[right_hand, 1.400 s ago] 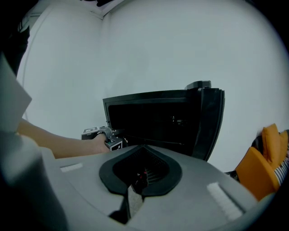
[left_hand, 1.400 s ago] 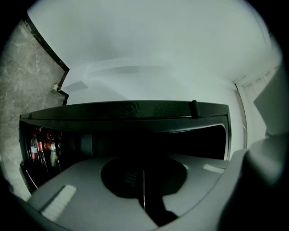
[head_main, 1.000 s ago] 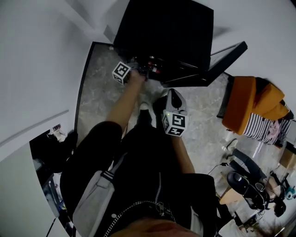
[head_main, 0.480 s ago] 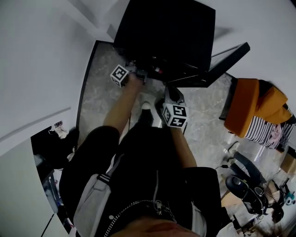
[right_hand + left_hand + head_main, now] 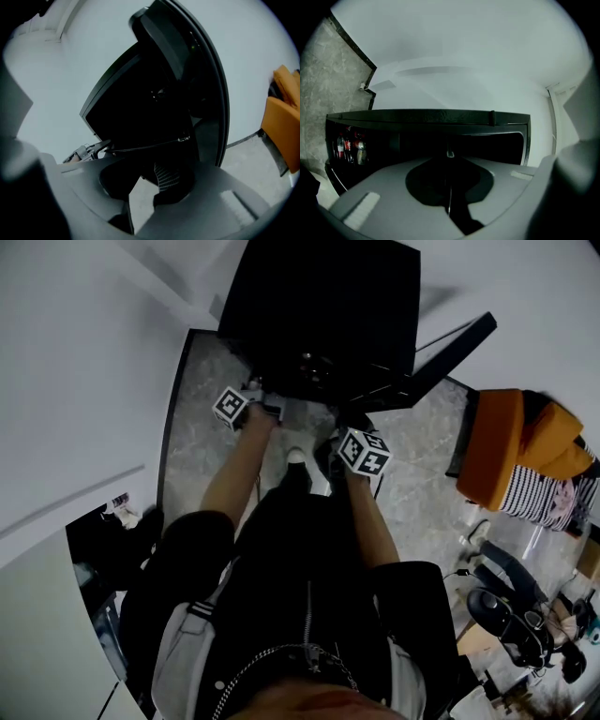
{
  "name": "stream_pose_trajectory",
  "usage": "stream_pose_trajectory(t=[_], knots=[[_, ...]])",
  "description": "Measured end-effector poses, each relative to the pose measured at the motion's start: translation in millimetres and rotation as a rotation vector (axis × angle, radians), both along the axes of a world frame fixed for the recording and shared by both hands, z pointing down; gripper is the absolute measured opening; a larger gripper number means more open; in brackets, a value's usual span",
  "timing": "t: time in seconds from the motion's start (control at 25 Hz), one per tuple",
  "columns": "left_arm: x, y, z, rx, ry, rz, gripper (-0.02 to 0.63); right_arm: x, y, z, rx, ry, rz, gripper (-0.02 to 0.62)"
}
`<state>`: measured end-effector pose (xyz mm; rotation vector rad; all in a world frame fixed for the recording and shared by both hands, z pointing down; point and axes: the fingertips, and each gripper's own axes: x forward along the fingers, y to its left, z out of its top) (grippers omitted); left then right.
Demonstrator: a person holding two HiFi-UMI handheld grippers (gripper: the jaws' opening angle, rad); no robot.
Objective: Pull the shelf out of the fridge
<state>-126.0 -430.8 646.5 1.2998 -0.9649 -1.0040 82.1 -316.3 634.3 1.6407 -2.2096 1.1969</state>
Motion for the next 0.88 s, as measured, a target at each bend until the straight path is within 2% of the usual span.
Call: stream_pose_trajectory(t=[0.4,0.6,0.88], knots=[[0,17,0,0.001,0.011,0.028,0.023,26,-10,13,-0.033,-0.255,0.148,0.138],[-5,27,-2,-0.004,0.006,0.036,0.023,28,-17,15,-0.034,-0.482,0.213,0.141],[-2,40,-1,-0.003,0.011,0.053,0.023,33,-28,18,-0.011,-0.560,0.235,0.132]])
